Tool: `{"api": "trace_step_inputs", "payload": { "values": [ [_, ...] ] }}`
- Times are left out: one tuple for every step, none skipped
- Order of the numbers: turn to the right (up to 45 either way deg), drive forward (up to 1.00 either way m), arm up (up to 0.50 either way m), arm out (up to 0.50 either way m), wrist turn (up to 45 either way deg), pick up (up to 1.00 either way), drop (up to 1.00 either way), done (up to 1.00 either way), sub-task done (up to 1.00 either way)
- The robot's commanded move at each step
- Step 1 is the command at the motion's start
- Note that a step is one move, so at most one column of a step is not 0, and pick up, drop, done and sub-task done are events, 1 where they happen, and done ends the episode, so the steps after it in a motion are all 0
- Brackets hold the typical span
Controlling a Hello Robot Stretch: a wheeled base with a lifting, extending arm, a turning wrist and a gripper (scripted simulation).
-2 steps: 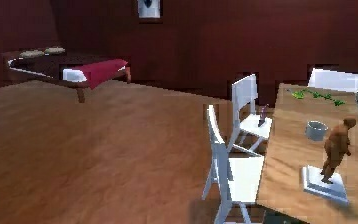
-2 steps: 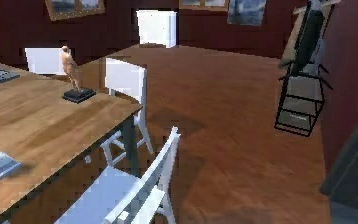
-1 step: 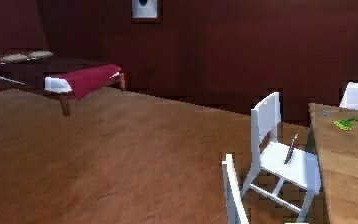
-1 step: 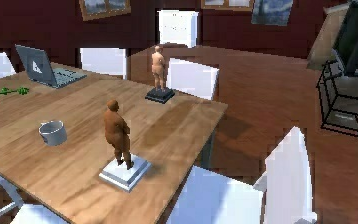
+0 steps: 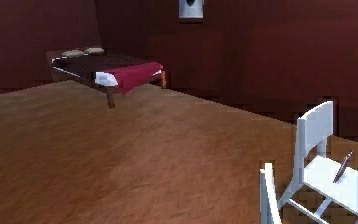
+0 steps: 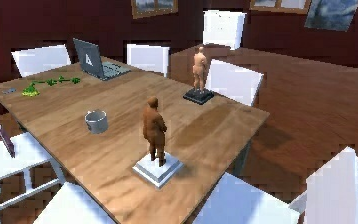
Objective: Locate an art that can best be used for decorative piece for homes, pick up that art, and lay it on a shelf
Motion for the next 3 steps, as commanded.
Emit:
{"api": "trace_step_inputs", "payload": {
  "values": [
    [0.0,0.0,0.5,0.0,0.0,0.0,0.0,0.0,0.0],
    [0.0,0.0,0.36,0.0,0.0,0.0,0.0,0.0,0.0],
    [0.0,0.0,0.0,0.2,0.0,0.0,0.0,0.0,0.0]
  ]
}}
